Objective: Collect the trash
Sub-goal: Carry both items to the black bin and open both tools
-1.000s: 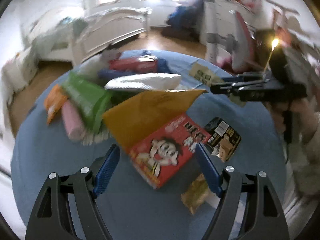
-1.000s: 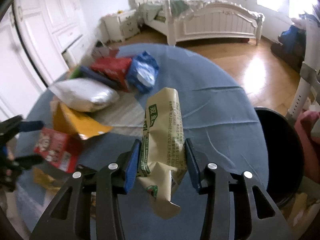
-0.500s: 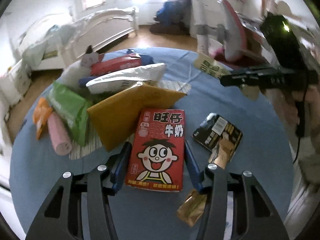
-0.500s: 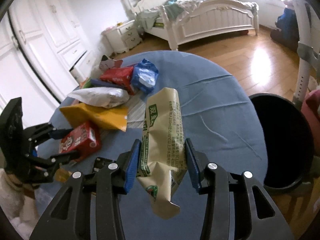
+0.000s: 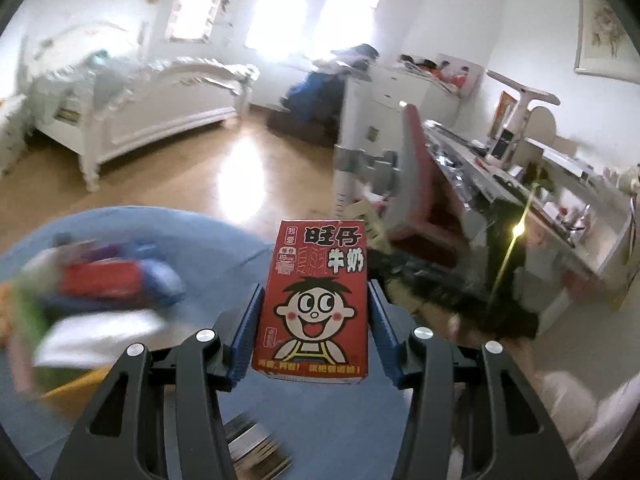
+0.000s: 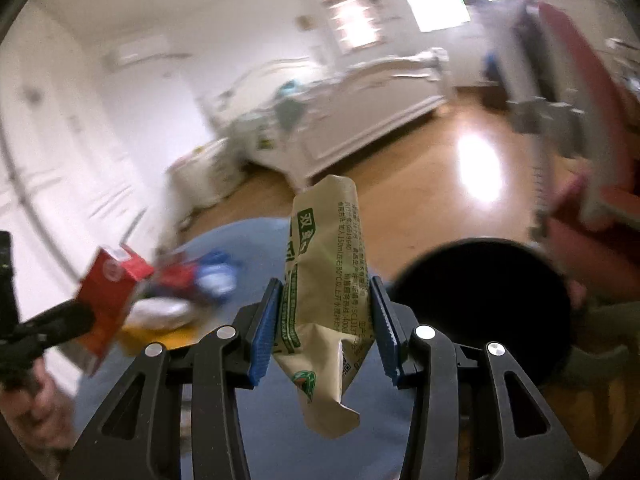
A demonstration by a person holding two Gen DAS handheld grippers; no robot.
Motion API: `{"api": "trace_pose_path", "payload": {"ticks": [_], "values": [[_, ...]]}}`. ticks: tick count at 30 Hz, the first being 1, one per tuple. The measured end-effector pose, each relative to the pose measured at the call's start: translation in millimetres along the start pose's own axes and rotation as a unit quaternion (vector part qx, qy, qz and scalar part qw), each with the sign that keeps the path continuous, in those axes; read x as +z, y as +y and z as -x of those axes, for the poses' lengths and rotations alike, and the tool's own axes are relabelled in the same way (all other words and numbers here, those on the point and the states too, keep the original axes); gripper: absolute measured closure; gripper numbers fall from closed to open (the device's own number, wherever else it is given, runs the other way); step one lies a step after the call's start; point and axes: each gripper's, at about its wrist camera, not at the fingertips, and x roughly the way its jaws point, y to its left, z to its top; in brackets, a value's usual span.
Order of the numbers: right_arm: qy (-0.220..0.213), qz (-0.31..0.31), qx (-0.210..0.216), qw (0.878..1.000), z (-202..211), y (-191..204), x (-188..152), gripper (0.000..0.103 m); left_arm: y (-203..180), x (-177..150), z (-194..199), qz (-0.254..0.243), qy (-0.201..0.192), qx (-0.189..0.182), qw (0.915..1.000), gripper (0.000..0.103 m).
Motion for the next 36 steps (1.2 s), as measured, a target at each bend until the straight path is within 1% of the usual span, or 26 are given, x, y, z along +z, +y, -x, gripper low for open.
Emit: {"api": "trace_pose_path", "payload": {"ticks": [2, 5, 6, 8, 11, 14, 17, 25, 26, 28, 30, 33, 36], "values": [[-0.001, -0.011, -0.025, 1.0, -2.9, -24.7, 1.3, 0.059, -10.8, 7.4, -34.2, 0.009, 0.018, -0.017, 0.9997, 0.052], [0.009, -0.031, -0.055, 0.998, -14.5, -60.1, 2.9, 0.059, -20.5, 20.4, -91.6, 0.048, 0.056, -0.05, 0.996, 0.052], [0.012, -0.037, -0.062, 0.997, -19.4, -71.1, 3.0, 0.059, -17.7, 15.8, -104.1, 0.054, 0.063, -0.053, 0.9952, 0.052], [0.023, -0.042, -0.073, 0.996, -36.1, -79.6, 0.7, 0.059, -21.2, 22.7, -142.4, 0.068, 0.088, -0.057, 0.9921, 0.052], [0.039, -0.051, -0.081, 0.995, -51.8, -96.7, -2.8, 0.059, -19.4, 16.9, -176.7, 0.085, 0.116, -0.059, 0.9879, 0.052], [0.048, -0.06, -0.083, 0.994, -65.1, -106.5, -3.0, 0.059, -20.8, 13.4, -193.0, 0.085, 0.131, -0.054, 0.9862, 0.052], [0.053, -0.07, -0.083, 0.993, -76.3, -114.6, -5.7, 0.059, -18.7, 10.2, -202.0, 0.087, 0.142, -0.049, 0.9848, 0.052], [0.068, -0.09, -0.079, 0.99, -83.4, -124.7, -13.1, 0.057, -18.0, 9.7, -220.6, 0.076, 0.164, -0.041, 0.9826, 0.05], [0.071, -0.093, -0.079, 0.99, -83.6, -125.3, -13.7, 0.056, -17.1, 10.0, -221.2, 0.078, 0.167, -0.039, 0.9821, 0.048], [0.072, -0.098, -0.08, 0.989, -84.1, -128.9, -14.5, 0.043, -14.8, 8.6, -221.0, 0.082, 0.165, -0.033, 0.9823, 0.026], [0.065, -0.1, -0.086, 0.989, -80.8, -131.1, -15.3, 0.032, -14.6, 9.5, -218.5, 0.086, 0.156, -0.032, 0.9835, 0.023], [0.065, -0.104, -0.084, 0.989, -76.3, -130.2, -15.9, 0.032, -14.2, 13.4, -205.2, 0.094, 0.147, -0.034, 0.984, 0.023], [0.063, -0.1, -0.067, 0.991, -69.7, -120.0, -14.0, 0.032, -14.3, 16.2, -177.2, 0.098, 0.126, -0.044, 0.9863, 0.023]]}}
